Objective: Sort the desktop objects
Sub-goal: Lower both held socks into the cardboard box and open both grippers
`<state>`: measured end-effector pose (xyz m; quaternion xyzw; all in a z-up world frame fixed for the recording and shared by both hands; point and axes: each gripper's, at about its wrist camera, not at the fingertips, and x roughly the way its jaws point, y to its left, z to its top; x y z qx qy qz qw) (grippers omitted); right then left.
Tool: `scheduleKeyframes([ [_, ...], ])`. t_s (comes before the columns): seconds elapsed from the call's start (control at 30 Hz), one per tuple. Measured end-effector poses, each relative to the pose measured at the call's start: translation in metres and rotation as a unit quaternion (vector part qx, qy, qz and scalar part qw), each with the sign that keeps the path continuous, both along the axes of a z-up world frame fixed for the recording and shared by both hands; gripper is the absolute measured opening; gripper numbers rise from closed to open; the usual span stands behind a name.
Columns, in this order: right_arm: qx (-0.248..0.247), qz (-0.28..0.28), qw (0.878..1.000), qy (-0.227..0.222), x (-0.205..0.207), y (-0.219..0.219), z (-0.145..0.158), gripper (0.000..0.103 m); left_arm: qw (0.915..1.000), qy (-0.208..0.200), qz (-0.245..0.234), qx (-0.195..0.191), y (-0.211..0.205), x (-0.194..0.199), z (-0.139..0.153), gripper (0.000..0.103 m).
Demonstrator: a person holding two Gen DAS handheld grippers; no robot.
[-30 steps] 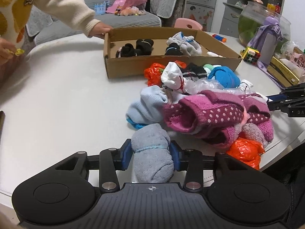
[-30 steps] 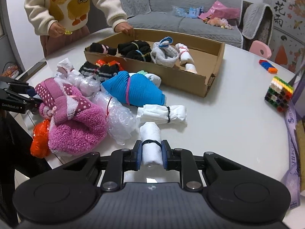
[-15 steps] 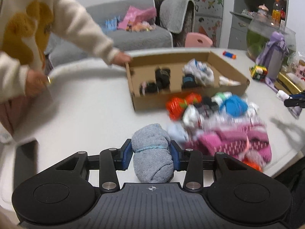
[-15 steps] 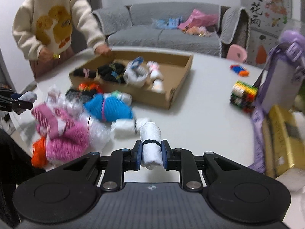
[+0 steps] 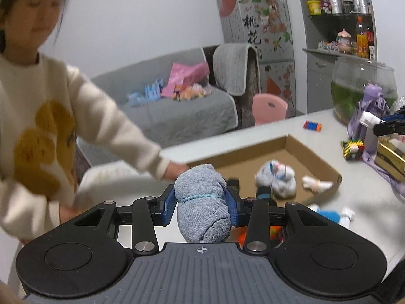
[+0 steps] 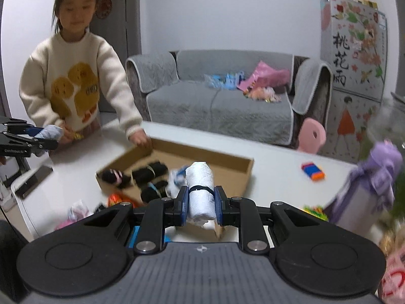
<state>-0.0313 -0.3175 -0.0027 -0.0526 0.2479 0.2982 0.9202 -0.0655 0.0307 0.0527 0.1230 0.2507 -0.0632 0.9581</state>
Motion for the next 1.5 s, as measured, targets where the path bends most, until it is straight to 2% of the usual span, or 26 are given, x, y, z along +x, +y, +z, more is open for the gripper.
scheduleKeyframes([
  [0.23,0.008,0.013,1.000,-0.001,0.028,0.019,0.013,0.019,0.9997,-0.012,-0.018,0.006,-0.015,0.030,0.008,0.048],
  [0.53,-0.007,0.020,0.999,0.026,0.067,0.044,0.003,0.019,0.9991,0.014,-0.039,0.010,-0.033,0.079,-0.012,0.048],
  [0.67,-0.017,0.015,0.998,0.051,0.091,0.057,-0.013,0.019,0.9981,0.037,-0.049,0.013,-0.042,0.114,-0.028,0.048],
  [0.77,-0.028,0.008,0.997,0.070,0.109,0.066,-0.029,0.019,0.9960,0.066,-0.060,-0.006,-0.044,0.136,-0.042,0.048],
  [0.87,-0.041,-0.001,0.996,0.085,0.125,0.073,-0.044,0.019,0.9940,0.087,-0.066,-0.006,-0.050,0.159,-0.058,0.048],
  [1.07,-0.063,-0.025,0.991,0.114,0.153,0.079,-0.074,0.019,0.9906,0.117,-0.069,-0.013,-0.056,0.195,-0.087,0.048],
  [1.23,-0.078,-0.036,0.989,0.122,0.163,0.083,-0.086,0.019,0.9889,0.132,-0.069,-0.001,-0.066,0.214,-0.102,0.049],
  [1.27,-0.080,-0.038,0.988,0.124,0.164,0.084,-0.088,0.019,0.9887,0.133,-0.070,0.002,-0.068,0.217,-0.105,0.049],
  [1.37,-0.085,-0.049,0.987,0.123,0.165,0.085,-0.092,0.024,0.9886,0.136,-0.064,0.005,-0.070,0.225,-0.110,0.061],
  [1.4,-0.085,-0.053,0.988,0.121,0.164,0.085,-0.092,0.027,0.9883,0.138,-0.064,0.004,-0.071,0.226,-0.110,0.075],
  [1.43,-0.082,-0.055,0.988,0.117,0.162,0.084,-0.090,0.030,0.9890,0.134,-0.063,0.002,-0.070,0.225,-0.109,0.084],
  [1.5,-0.072,-0.054,0.990,0.112,0.159,0.082,-0.085,0.039,0.9902,0.124,-0.065,0.004,-0.069,0.220,-0.106,0.085],
])
